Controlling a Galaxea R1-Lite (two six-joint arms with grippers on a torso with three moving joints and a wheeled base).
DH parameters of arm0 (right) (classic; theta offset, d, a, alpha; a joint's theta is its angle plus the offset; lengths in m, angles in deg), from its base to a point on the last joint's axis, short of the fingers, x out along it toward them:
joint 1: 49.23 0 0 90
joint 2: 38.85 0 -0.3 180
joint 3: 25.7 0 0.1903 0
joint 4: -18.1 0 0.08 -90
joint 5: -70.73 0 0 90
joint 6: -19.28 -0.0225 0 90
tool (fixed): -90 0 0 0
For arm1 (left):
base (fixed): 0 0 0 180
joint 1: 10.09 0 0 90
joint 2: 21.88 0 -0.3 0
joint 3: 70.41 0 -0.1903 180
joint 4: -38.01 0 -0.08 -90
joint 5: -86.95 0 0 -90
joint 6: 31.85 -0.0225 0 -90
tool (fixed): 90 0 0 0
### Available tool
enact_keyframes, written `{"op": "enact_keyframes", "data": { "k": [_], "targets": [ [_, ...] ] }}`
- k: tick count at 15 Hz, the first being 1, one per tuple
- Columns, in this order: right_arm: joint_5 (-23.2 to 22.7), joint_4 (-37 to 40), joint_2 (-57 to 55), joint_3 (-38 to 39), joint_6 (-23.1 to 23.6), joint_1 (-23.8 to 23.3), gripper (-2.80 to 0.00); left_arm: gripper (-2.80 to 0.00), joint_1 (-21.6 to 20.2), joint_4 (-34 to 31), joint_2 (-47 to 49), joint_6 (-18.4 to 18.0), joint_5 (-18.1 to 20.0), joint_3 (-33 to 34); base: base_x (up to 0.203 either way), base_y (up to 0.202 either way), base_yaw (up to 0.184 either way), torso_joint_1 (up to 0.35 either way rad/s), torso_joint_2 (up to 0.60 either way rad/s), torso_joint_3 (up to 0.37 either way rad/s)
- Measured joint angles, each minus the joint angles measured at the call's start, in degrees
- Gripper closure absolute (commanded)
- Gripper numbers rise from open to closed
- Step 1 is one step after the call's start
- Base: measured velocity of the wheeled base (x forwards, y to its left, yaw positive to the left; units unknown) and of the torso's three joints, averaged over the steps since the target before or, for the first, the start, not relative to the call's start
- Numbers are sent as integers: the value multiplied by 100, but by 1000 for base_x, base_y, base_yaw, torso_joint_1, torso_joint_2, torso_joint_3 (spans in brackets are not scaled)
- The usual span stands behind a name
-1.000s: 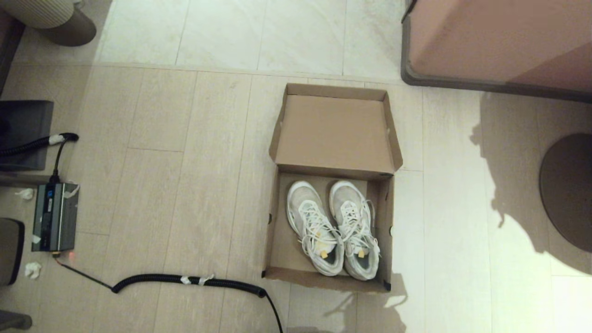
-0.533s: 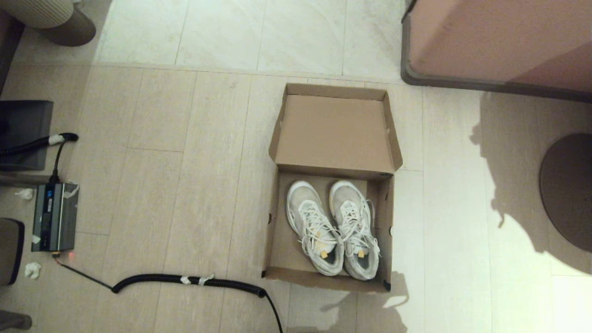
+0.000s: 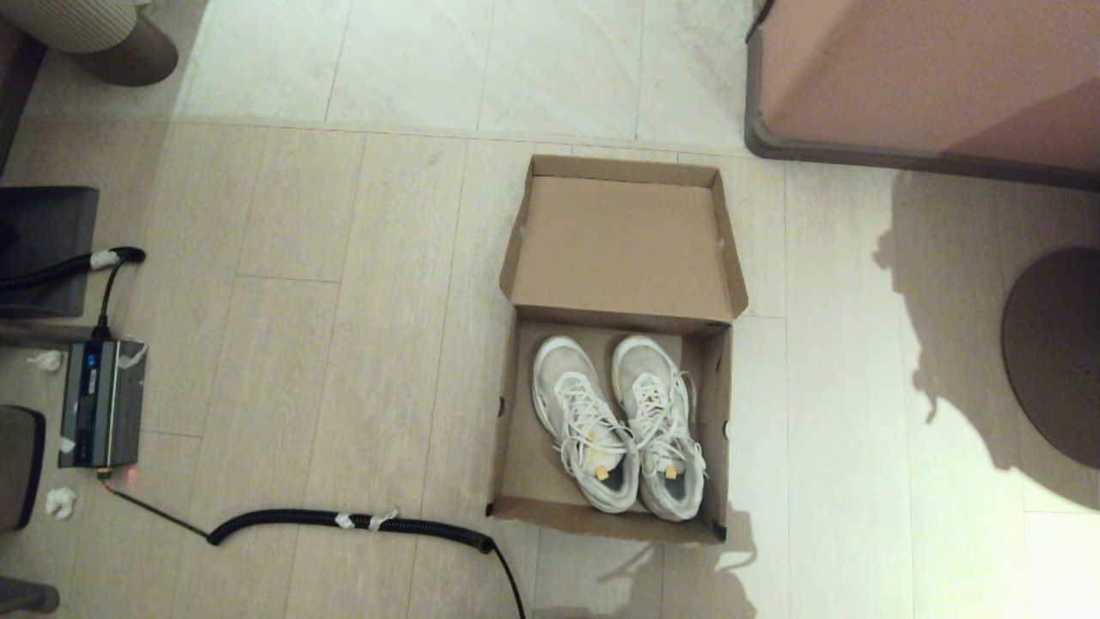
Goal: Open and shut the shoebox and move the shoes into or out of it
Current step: Close the shoe box
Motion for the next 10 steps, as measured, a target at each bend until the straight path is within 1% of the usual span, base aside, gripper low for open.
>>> {"op": "enact_keyframes", "data": {
  "k": [2, 4, 5, 7, 10],
  "targets": [
    [-56, 49, -20, 30, -4, 99, 0, 0, -2, -2, 0, 0, 0, 0, 0, 0, 0, 0, 0, 0],
    [-73, 76, -61, 30, -10, 426, 0, 0, -2, -2, -2, 1, 0, -2, 0, 0, 0, 0, 0, 0],
    [-73, 71, -39, 27, -10, 518, 0, 0, -2, -3, -5, 0, 0, -2, 0, 0, 0, 0, 0, 0],
    [-83, 37, 221, 38, 60, 528, 0, 0, -2, -3, -15, 0, 0, 0, 0, 0, 0, 0, 0, 0],
    [-48, 100, 979, 19, 119, 423, 0, 0, -2, -3, -16, 0, -2, 0, 0, 0, 0, 0, 0, 0]
  ]
}}
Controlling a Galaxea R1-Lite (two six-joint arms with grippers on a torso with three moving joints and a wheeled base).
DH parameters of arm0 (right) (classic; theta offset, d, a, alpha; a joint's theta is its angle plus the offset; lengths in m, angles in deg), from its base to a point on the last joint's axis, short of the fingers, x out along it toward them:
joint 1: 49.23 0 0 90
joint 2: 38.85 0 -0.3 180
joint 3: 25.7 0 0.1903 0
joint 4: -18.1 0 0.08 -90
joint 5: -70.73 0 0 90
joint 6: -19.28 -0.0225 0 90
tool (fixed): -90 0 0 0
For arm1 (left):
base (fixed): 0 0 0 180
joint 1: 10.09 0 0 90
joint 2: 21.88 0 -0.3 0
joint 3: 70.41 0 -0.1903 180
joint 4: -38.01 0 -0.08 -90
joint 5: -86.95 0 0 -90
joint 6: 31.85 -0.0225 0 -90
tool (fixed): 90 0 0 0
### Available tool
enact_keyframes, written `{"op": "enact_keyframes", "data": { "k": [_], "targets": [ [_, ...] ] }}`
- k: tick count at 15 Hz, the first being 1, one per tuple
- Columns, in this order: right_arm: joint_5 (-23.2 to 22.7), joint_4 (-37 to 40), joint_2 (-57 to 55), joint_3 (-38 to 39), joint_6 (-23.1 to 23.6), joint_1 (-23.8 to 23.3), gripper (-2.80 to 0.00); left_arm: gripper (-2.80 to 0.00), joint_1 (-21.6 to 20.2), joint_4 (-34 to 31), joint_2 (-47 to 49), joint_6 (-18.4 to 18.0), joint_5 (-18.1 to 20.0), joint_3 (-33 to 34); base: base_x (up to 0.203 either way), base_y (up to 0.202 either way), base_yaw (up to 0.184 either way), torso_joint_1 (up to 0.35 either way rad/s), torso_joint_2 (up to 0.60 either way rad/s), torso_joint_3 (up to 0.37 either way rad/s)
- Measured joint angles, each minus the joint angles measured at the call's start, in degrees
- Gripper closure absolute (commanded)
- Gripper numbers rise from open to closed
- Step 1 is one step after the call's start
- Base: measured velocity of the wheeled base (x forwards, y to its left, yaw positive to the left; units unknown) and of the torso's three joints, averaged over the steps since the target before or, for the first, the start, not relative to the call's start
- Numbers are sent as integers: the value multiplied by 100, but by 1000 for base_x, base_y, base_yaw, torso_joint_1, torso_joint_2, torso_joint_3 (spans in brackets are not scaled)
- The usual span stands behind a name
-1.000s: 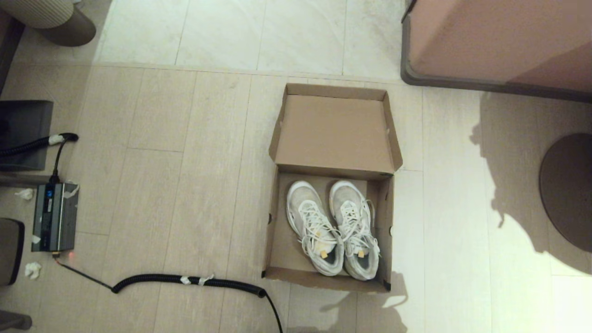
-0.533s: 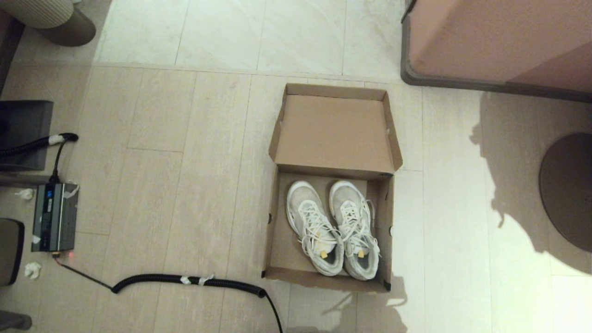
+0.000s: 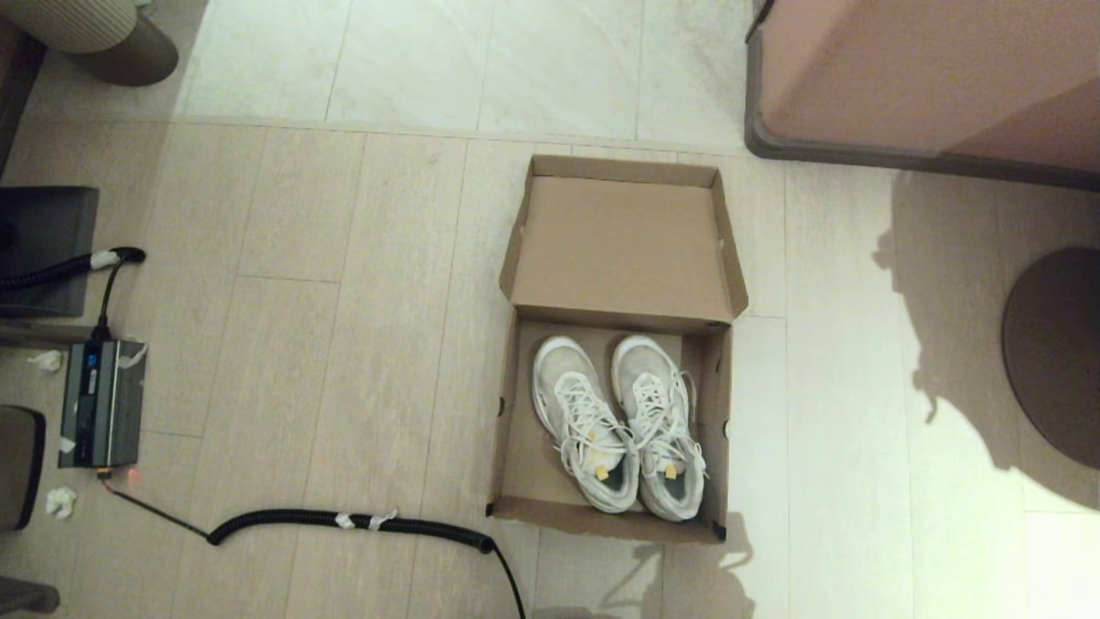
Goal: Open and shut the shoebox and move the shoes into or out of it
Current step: Close the shoe box
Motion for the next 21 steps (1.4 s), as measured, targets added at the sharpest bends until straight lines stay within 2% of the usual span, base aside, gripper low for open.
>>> {"op": "enact_keyframes", "data": {
  "k": [3, 6, 8, 10, 12, 15, 19, 21],
  "targets": [
    [174, -128, 387, 28, -488, -48, 0, 0, 0, 1, 0, 10, -9, 0, 0, 0, 0, 0, 0, 0],
    [187, -133, 503, 38, -565, -57, 0, 0, 0, 3, 0, 39, -22, 0, 0, 0, 0, 0, 0, 0],
    [156, -106, 526, 38, -278, -57, 0, 0, 0, 185, 0, 68, -171, 63, 0, 0, 0, 0, 0, 0],
    [56, -84, 540, 38, 128, -57, 0, 0, 0, 688, 0, 199, -268, 251, 0, 0, 0, 0, 0, 0],
    [65, -89, 545, 38, -81, -57, 0, 0, 0, 880, 0, 258, -289, 325, 0, 0, 0, 0, 0, 0],
    [197, -122, 545, 38, -579, -61, 0, 0, 0, 1491, 0, -102, -160, 472, 0, 0, 0, 0, 0, 0],
    [212, -126, 545, 38, -624, -63, 0, 0, 0, 1526, 0, 321, -228, 507, 0, 0, 0, 0, 0, 0],
    [210, -126, 545, 38, -636, -61, 0, 0, 0, 1532, 0, 359, -237, 510, 0, 0, 0, 0, 0, 0]
  ]
}}
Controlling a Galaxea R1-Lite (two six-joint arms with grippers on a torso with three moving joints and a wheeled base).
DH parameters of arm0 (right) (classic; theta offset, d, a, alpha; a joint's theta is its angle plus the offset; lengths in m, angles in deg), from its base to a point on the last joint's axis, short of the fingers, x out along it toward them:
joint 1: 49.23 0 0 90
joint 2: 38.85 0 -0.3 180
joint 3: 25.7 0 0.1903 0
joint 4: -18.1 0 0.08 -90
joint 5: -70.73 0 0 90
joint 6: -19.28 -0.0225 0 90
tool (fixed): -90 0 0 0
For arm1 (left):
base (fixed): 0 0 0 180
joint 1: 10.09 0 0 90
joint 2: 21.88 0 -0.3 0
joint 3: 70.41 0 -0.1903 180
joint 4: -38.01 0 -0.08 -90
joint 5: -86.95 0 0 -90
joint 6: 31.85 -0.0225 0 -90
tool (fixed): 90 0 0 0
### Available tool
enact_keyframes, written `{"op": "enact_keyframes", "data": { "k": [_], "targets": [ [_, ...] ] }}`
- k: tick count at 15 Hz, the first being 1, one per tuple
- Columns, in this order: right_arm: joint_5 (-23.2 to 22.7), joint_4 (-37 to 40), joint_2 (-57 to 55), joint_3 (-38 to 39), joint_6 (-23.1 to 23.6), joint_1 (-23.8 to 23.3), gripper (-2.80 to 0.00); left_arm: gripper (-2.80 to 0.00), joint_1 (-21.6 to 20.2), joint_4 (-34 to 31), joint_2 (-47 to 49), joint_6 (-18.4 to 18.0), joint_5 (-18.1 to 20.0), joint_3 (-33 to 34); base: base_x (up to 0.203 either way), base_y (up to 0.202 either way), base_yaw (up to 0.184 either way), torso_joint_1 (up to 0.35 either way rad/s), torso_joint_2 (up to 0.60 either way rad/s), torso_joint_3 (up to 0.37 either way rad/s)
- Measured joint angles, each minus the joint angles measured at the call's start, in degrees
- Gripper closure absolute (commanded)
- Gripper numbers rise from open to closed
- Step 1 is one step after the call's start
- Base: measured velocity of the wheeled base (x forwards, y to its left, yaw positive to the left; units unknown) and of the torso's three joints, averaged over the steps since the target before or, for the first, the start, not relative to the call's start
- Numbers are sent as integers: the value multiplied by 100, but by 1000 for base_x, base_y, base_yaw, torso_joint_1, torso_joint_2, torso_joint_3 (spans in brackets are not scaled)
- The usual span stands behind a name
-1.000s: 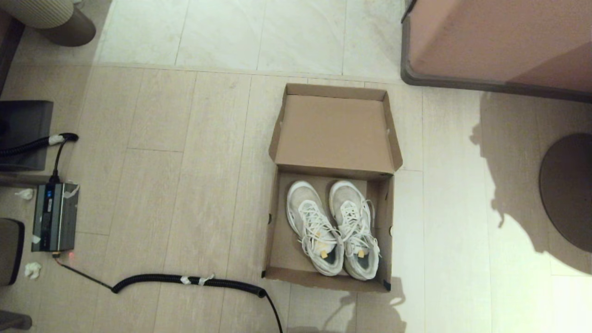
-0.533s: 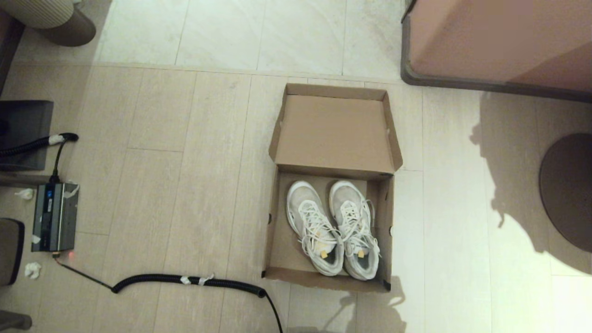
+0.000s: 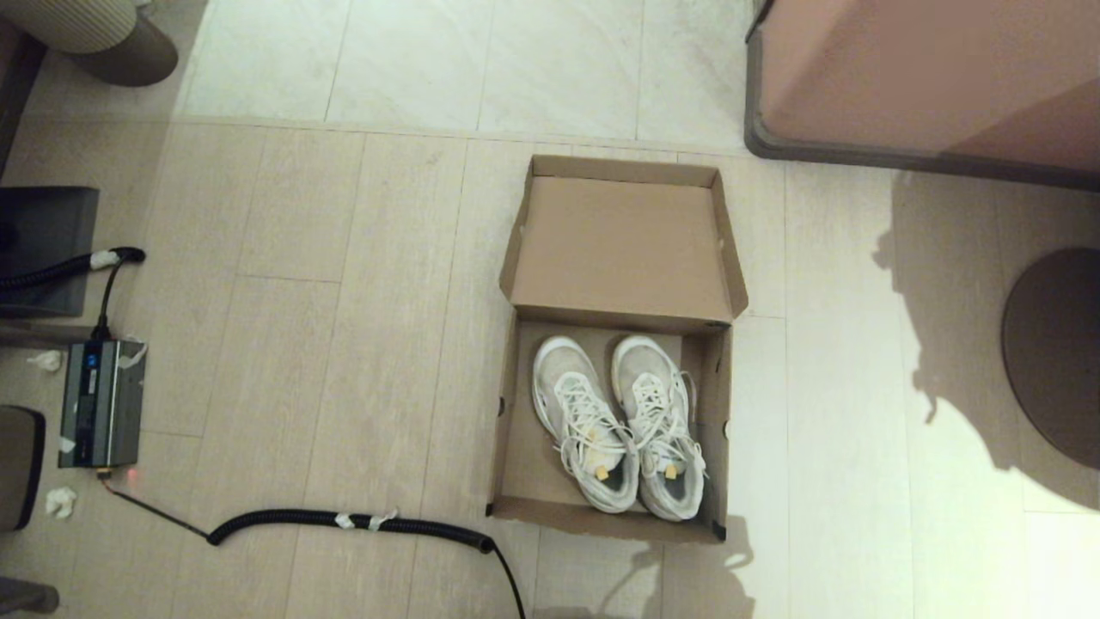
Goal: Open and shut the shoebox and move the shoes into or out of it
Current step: Close the shoe box
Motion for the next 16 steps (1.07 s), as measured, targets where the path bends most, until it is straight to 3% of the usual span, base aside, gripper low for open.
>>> {"op": "enact_keyframes", "data": {
  "k": [12, 14, 16],
  "targets": [
    [-28, -7, 0, -59, 217, 2, 0, 0, 0, 72, 7, 19, 26, -42, 0, 0, 0, 0, 0, 0],
    [-17, 110, -91, -550, -94, -2, 0, 0, 2, 46, 218, 148, 254, -635, 0, 0, 0, 0, 0, 0],
    [-30, 261, -557, -1115, -891, 0, 0, 0, 7, 31, 865, 425, 658, -1421, 0, 0, 0, 0, 0, 0]
  ]
}}
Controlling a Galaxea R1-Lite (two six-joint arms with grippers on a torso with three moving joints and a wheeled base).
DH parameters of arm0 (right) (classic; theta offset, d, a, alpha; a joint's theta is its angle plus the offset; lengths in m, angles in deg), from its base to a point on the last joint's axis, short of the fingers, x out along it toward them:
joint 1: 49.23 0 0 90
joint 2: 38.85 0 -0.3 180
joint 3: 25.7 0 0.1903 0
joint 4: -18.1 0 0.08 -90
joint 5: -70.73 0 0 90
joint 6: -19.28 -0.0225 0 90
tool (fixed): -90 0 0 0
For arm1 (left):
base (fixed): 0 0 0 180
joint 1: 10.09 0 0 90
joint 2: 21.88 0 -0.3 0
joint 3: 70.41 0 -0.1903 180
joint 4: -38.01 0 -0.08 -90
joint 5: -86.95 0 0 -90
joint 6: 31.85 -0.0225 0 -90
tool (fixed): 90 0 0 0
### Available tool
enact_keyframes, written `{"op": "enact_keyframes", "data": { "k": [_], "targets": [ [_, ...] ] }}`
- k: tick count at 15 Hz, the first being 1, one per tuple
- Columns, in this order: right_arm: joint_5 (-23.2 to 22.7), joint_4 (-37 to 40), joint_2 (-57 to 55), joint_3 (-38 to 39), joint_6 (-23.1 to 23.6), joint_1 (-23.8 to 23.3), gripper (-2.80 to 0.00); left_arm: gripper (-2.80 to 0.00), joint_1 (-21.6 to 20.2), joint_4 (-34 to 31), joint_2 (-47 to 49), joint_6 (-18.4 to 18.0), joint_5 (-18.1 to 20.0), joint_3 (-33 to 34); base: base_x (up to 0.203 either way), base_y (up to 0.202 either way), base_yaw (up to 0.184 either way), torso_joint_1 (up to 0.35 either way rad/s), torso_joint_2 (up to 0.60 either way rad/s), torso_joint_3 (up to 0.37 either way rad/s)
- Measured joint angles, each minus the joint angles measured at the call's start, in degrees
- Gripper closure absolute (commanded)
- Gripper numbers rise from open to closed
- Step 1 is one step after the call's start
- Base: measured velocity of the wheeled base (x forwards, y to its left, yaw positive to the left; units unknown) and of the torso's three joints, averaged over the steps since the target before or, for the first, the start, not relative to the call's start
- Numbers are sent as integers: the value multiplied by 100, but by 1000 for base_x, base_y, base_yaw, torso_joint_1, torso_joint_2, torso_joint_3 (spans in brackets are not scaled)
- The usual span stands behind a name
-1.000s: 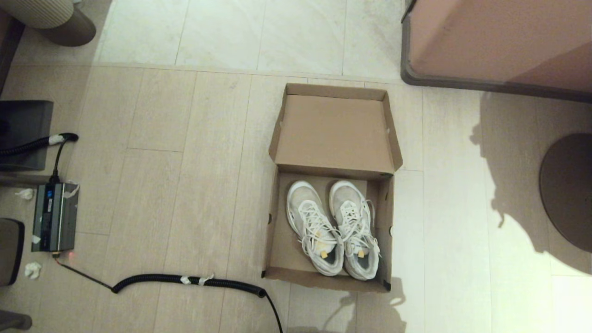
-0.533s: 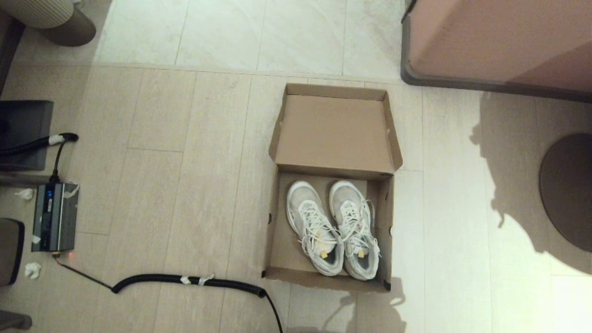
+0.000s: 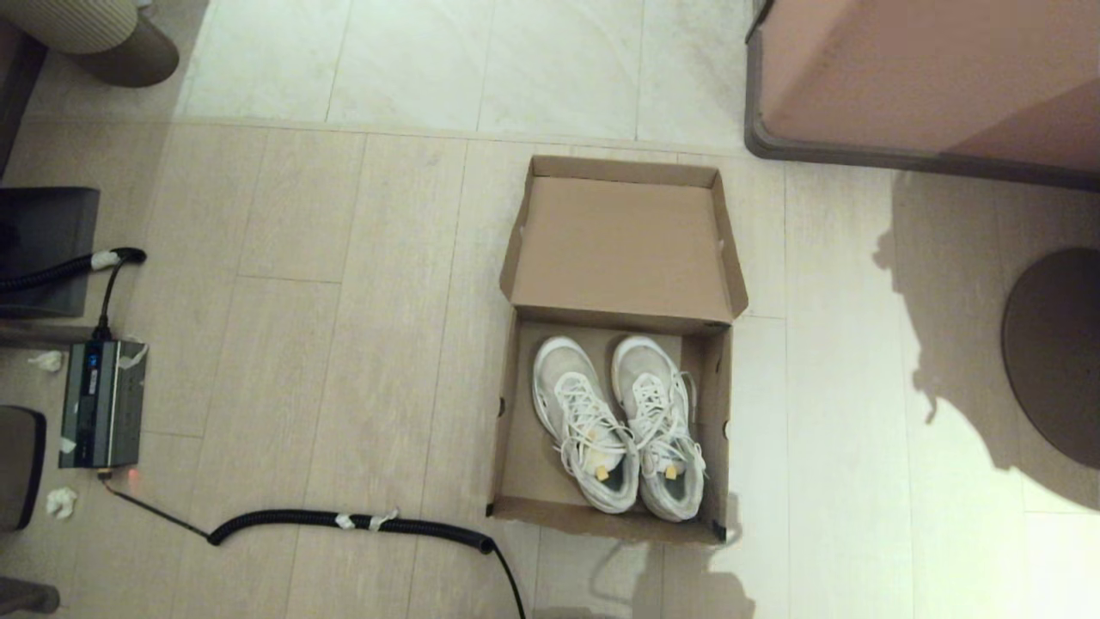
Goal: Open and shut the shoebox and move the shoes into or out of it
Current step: Close the shoe box
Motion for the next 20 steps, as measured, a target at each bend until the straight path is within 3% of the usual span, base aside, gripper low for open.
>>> {"op": "enact_keyframes", "data": {
  "k": [3, 6, 8, 13, 16, 20],
  "targets": [
    [-174, 41, -1403, -733, -1265, 15, 0, 0, 5, 163, 1541, 687, 683, -946, 0, 0, 0, 0, 0, 0],
    [-674, -426, -3105, -1180, -1850, 24, 0, 0, 11, 827, 3463, 1615, 1131, -1674, 0, 0, 0, 0, 0, 0],
    [-911, -1103, -4288, -1320, -1916, 28, 0, 0, 24, 1503, 4737, 2137, 1271, -2008, 0, 0, 0, 0, 0, 0],
    [-1587, -3564, -7634, -1898, -1883, 20, 0, 0, 390, 3501, 7857, 2984, 1409, -2857, 0, 0, 0, 0, 0, 0],
    [-1953, -4732, -9408, -3126, -1745, 0, 0, 0, 792, 4198, 9411, 3376, 1347, -4218, 0, 0, 0, 0, 0, 0],
    [-2116, -5017, -11131, -5019, -1665, -29, 0, 0, 1181, 4403, 10877, 3492, 939, -5766, 0, 0, 0, 0, 0, 0]
  ]
}}
